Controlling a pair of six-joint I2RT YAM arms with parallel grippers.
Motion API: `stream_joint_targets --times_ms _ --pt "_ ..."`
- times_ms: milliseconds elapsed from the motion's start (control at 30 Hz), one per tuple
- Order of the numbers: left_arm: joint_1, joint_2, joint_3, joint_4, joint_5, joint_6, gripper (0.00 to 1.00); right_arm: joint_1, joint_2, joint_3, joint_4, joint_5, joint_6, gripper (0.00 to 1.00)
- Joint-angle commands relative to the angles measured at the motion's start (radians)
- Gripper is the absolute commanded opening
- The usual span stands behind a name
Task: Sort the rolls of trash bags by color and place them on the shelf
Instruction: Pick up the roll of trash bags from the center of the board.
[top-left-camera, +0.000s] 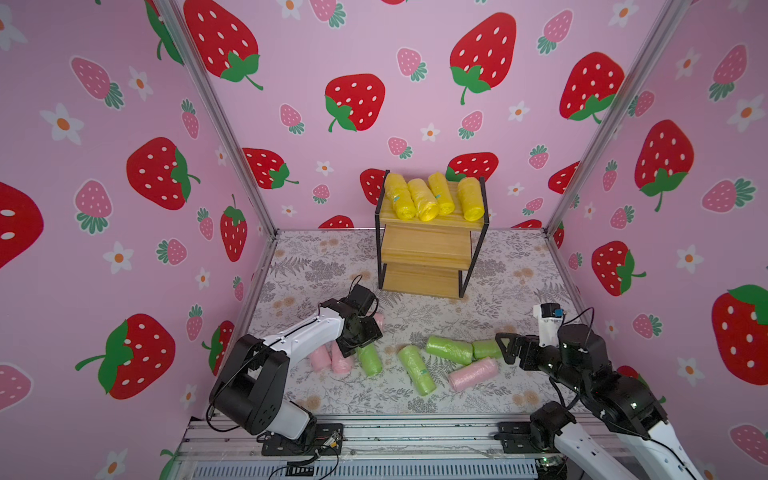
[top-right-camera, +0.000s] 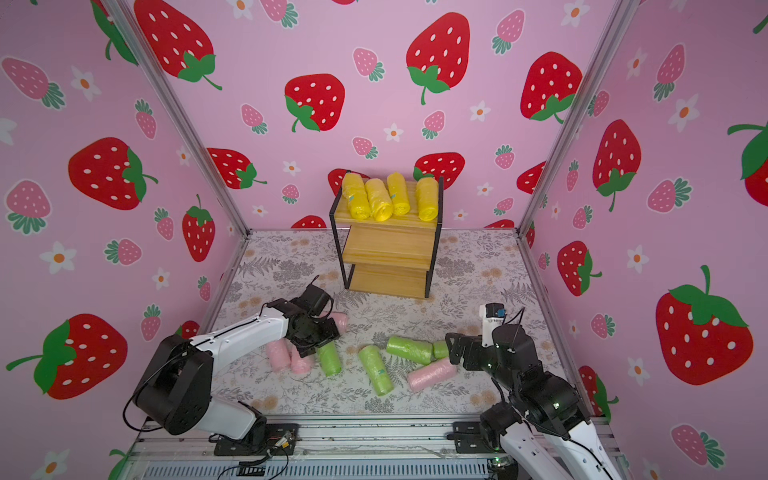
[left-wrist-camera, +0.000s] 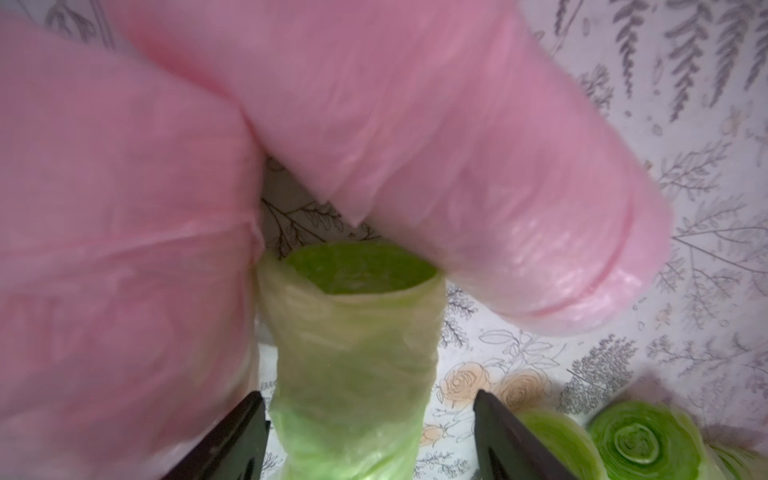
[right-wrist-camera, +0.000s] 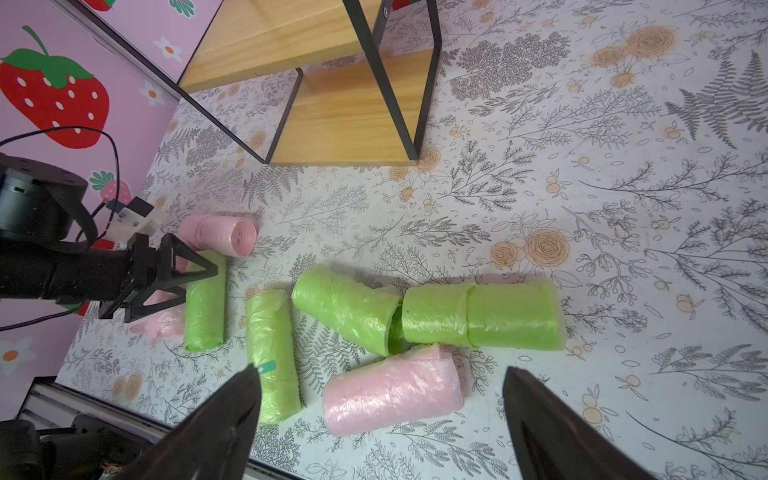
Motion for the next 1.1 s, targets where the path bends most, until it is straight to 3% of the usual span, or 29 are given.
stream_joint_targets --times_ms 0,400,467,533,633,733,867,1067 --pt "0.020 0.043 0.047 0.014 -0.007 0.040 0.80 0.013 -0.007 -0.004 0.005 0.016 0.003 0.97" --pt "0.058 0.124 0.005 0.076 -0.027 0.045 0.62 0.016 -0.092 0.004 -0.009 0.094 0.021 0.96" --pt "0.061 0.123 -0.012 0.097 -0.025 0.041 0.50 0.016 -0.104 0.000 -0.005 0.093 0.023 0.97" --pt "0.061 0.105 -0.030 0.115 -0.033 0.025 0.21 0.016 -0.117 0.006 -0.002 0.079 0.024 0.98" --pt "0.046 0.033 -0.095 0.181 -0.022 -0.025 0.00 0.016 -0.189 -0.012 0.045 0.017 0.024 0.99" --pt "0.026 -0.070 -0.154 0.227 -0.015 -0.070 0.00 0.016 -0.303 -0.040 0.121 -0.067 0.014 0.99" --pt "0.008 -0.240 -0.213 0.219 -0.012 -0.123 0.00 0.016 -0.363 -0.028 0.144 -0.073 0.036 0.99" --pt "-0.010 -0.513 -0.324 0.206 0.005 -0.310 0.00 0.016 0.015 0.145 0.087 -0.446 0.064 0.99"
